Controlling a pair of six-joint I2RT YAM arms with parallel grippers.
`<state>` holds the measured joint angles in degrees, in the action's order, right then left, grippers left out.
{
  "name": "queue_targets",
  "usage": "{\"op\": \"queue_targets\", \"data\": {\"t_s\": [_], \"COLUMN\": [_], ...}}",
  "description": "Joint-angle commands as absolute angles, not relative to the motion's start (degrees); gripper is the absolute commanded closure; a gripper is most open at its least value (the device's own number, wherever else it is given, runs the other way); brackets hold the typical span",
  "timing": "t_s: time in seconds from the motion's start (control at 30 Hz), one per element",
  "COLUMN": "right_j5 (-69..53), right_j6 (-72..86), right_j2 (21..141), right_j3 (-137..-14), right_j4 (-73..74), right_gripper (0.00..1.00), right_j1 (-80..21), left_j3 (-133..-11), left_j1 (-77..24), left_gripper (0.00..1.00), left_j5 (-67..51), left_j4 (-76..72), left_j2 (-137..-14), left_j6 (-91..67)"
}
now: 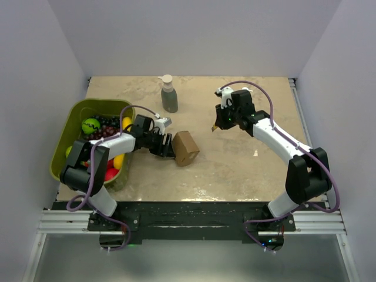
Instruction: Unpack the express box
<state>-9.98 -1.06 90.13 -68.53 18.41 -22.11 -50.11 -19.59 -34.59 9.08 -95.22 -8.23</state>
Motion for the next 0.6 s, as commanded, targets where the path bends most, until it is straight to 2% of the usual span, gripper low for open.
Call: {"op": "queue_targets", "data": {"t_s": [0.0,0.2,0.3,0.33,0.47,0.57], "right_j5": [-9.8,-10.1,-10.3,-10.9,-18.6,-16.0], "right_j6": [-1.4,-1.4,-1.6,-2.0,-6.8,-9.0], "right_j2": [88.2,87.3,86.2,86.0,83.0,79.0], "right_j3": [-68.2,-67.9,-67.4,-66.9,-67.3,-66.8], "right_j4": [16.9,17.1,17.1,17.1,19.2,19.0], "right_gripper": [1.0,1.0,1.0,1.0,1.0,1.0], "right_j1": [-22.3,-22.3,-22.3,-22.3,-22.4,-22.3], "left_j3": [-46.9,-42.6,-41.6,-41.7,-45.1,-49.5], "left_j1": [-18.9,-18.9,-18.7,-18.8,-16.4,-16.3], "left_gripper": [0.36,0.37,0.32,0.27,0.21,0.15], "left_j5": [-33.8,-32.0,-31.5,-30.3,-32.0,-31.3], "left_j4": [8.6,8.1,8.3,9.0,13.8,19.3], "left_j2": [-94.2,-93.1,-91.3,-91.0,-87.9,-85.8], "left_j6": [-4.4,-2.8,-1.8,-1.4,1.8,6.5]}}
